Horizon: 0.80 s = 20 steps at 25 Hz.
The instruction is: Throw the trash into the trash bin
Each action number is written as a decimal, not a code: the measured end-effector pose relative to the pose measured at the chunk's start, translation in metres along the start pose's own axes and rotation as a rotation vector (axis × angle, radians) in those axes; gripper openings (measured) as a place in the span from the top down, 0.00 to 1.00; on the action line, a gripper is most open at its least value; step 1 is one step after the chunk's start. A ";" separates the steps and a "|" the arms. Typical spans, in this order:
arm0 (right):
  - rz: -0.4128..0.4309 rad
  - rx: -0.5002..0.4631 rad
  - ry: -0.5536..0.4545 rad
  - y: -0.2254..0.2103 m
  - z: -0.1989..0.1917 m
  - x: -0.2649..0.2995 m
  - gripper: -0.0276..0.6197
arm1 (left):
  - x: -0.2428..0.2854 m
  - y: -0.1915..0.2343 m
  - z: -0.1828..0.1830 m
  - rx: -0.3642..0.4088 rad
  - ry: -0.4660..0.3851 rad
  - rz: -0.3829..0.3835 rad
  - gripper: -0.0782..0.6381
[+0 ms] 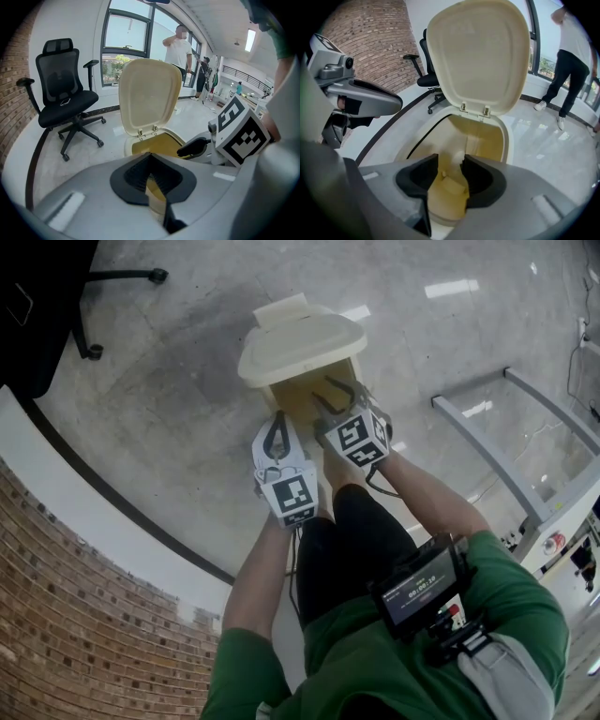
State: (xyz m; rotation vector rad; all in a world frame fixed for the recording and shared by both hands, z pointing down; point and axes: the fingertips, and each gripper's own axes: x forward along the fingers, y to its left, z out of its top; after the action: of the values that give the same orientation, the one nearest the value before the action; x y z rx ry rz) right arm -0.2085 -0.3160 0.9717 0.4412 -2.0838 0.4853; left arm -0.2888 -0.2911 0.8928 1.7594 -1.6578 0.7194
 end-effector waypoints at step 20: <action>0.046 0.112 -0.089 0.009 0.048 -0.063 0.73 | -0.040 0.012 0.059 0.061 -0.070 0.007 0.88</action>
State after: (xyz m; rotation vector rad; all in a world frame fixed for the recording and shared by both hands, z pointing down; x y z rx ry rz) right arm -0.2153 -0.3244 0.8924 0.4889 -2.1633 0.6216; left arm -0.3046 -0.3082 0.8246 1.8416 -1.7060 0.7266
